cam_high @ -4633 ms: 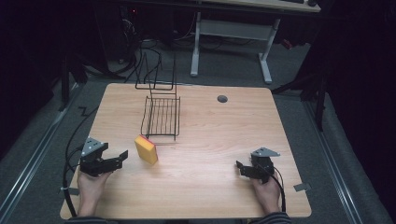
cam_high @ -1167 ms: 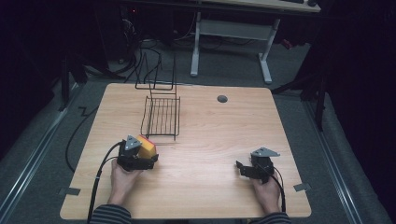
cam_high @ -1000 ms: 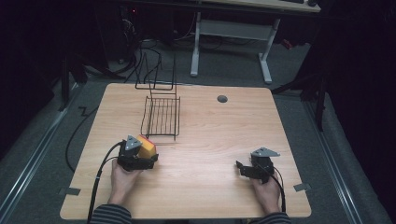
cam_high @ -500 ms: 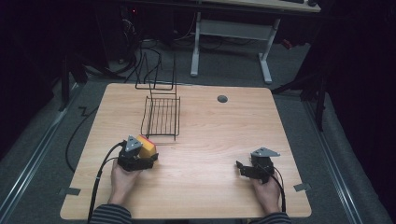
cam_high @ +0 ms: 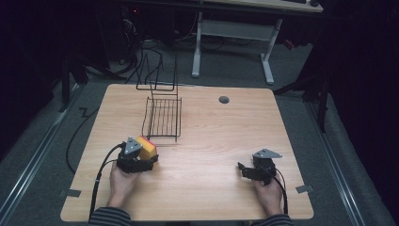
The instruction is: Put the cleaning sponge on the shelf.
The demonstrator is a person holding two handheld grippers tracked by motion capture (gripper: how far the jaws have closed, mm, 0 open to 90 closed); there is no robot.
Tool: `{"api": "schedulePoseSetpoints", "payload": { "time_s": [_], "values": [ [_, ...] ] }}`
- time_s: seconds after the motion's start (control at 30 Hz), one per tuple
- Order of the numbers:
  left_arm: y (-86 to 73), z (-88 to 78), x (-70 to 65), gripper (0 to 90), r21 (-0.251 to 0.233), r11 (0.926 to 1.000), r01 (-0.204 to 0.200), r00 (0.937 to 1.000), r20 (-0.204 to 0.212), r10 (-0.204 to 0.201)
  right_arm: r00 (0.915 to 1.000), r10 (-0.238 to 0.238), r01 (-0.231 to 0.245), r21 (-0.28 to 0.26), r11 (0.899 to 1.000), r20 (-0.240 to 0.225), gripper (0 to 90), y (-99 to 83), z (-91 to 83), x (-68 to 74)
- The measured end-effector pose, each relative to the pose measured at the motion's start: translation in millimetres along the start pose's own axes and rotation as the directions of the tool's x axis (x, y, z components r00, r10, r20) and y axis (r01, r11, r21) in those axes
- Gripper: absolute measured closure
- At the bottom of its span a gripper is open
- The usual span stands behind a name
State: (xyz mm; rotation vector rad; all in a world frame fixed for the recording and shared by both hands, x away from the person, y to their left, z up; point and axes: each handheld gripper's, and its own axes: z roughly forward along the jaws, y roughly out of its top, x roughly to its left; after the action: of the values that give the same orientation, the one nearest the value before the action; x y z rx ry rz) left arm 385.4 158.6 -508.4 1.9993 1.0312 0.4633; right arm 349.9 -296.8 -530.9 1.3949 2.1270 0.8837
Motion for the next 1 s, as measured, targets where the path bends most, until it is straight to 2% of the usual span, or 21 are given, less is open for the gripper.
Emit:
{"api": "schedulePoseSetpoints", "payload": {
  "time_s": [0.27, 0.4, 0.73, 1.0],
  "values": [
    [3.2, -8.0, -2.2, 23.1, -0.002, 1.0000, 0.009, 0.9999, 0.005, -0.009, 1.0000, 0.000, 0.000, -0.001, 1.000, 0.000, 26.4, 0.0, 0.0, 0.1],
    [7.5, -13.0, -4.7, 23.1, 0.005, 1.0000, -0.002, 1.0000, 0.000, 0.002, 1.0000, 0.000, 0.000, -0.001, 1.000, 0.000, 26.4, 0.0, 0.0, 0.1],
    [17.3, -20.9, -9.6, 23.2, -0.011, 0.9999, 0.007, 0.9994, 0.034, -0.006, 1.0000, 0.002, -0.002, 0.000, 1.000, 0.000, 26.4, 0.0, 0.0, 0.2],
    [25.6, -26.5, -10.2, 23.2, -0.009, 1.0000, 0.001, 0.9992, 0.040, -0.001, 1.0000, 0.000, 0.000, 0.000, 1.000, 0.000, 26.4, 0.0, 0.0, 0.0]
  ]
}}
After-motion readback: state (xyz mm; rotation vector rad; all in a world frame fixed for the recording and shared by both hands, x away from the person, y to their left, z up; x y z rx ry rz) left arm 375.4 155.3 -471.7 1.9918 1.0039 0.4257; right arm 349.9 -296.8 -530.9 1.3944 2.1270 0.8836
